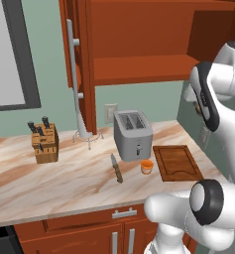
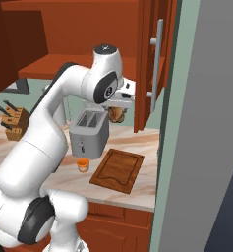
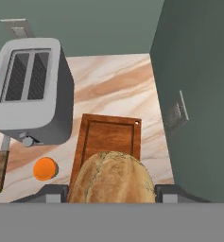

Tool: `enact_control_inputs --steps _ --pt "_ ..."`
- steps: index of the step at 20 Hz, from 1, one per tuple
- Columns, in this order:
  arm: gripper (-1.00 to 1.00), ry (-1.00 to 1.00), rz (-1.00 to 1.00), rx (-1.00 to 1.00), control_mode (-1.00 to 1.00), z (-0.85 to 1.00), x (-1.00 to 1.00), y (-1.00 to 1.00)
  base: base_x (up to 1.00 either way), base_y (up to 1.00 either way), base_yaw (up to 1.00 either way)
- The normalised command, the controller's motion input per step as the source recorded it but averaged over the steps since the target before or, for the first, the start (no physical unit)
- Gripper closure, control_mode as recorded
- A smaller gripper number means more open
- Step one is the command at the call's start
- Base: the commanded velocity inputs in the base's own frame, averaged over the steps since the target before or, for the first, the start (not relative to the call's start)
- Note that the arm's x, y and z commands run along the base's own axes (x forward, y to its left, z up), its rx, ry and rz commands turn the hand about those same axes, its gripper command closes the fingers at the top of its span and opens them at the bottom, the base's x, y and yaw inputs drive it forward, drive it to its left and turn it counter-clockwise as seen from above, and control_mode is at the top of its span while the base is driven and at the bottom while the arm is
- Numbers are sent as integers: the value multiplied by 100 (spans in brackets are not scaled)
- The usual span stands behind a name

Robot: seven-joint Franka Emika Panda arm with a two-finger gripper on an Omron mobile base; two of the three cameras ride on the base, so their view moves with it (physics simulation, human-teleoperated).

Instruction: Pick the bread, place it on the cutting board, pick the jam, place it on the counter, and close the cabinet.

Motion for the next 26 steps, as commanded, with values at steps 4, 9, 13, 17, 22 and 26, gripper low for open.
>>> enact_control_inputs --steps 4,9,13,17,22,26 --pt "100 13 0 2 -100 -42 -14 0 0 0 0" --pt "100 7 0 1 -100 -53 -10 1 0 0 0" --pt "100 0 0 0 -100 -44 0 0 0 0 0" --pt "100 0 0 0 -100 -42 0 0 0 0 0" --pt "100 0 0 0 -100 -49 0 0 0 0 0" --pt "100 0 0 0 -100 -48 0 0 0 0 0"
